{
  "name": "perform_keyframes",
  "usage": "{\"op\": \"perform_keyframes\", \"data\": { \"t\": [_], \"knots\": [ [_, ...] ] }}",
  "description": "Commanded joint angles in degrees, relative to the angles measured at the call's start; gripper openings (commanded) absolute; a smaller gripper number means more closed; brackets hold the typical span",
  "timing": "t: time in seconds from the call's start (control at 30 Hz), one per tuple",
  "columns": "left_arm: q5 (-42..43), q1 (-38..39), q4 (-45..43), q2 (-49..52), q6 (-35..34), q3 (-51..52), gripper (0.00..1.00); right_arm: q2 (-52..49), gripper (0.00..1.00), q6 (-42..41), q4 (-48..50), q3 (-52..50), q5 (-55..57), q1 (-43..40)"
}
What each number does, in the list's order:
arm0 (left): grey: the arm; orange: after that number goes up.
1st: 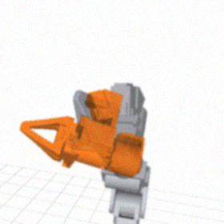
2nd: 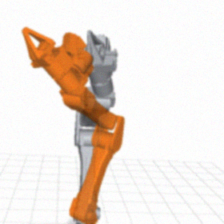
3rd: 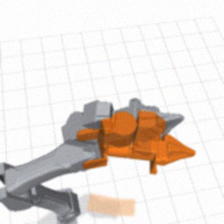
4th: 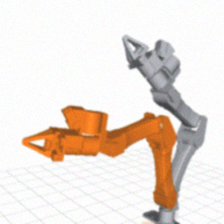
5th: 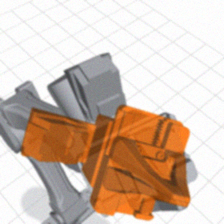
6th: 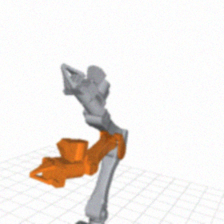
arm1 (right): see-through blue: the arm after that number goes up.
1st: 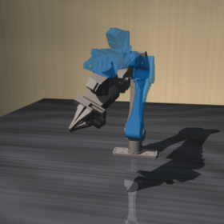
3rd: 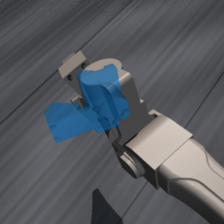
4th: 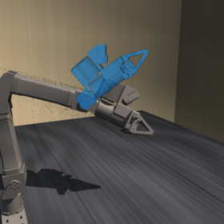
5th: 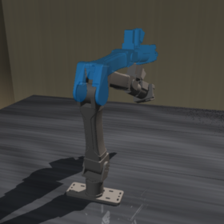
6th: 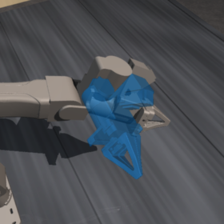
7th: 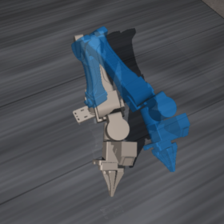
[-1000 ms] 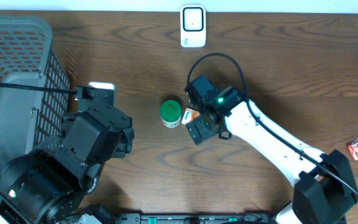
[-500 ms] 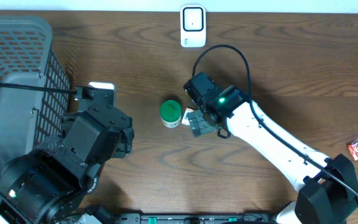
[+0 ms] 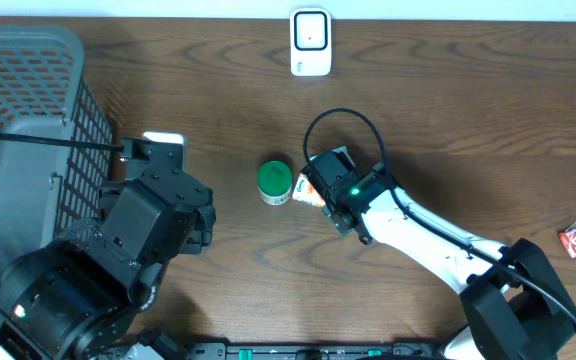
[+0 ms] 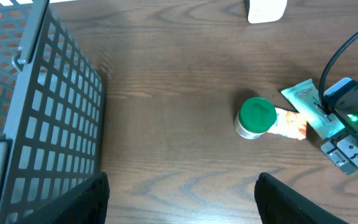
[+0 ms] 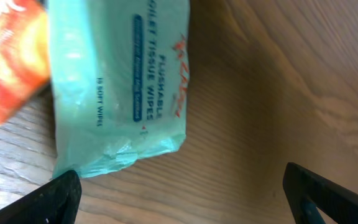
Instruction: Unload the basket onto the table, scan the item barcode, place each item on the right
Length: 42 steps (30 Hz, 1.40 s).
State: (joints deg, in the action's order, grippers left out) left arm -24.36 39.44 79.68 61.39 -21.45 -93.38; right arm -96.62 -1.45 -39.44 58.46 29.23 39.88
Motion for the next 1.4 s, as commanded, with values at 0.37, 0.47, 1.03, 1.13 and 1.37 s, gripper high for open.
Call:
{"op": "perform_keyframes", "data": {
  "t": [0.37, 0.47, 1.03, 1.13, 1.37],
  "knots": [
    [-0.76, -0.20, 0.24, -0.04, -0.70, -0.55, 0.75, -4.28, 0.99, 1.16, -0.79, -0.20, -1.09, 4.90],
    [-0.76, -0.20, 0.24, -0.04, -0.72, -0.55, 0.75, -5.88, 0.99, 0.39, -0.39, -0.20, 1.49, 6.12],
    [-0.76, -0.20, 0.24, -0.04, -0.70, -0.55, 0.75, -16.96, 0.57, 1.57, 7.26, -0.17, 14.38, 5.60],
    [-0.76, -0.20, 0.24, -0.04, -0.70, -0.55, 0.75, -16.96, 0.27, 1.55, 7.28, -0.17, 14.34, 5.25],
    [-0.76, -0.20, 0.24, -0.04, -0.70, -0.55, 0.75, -16.94, 0.01, 1.53, 9.60, -0.04, 14.21, 5.22]
  ]
}}
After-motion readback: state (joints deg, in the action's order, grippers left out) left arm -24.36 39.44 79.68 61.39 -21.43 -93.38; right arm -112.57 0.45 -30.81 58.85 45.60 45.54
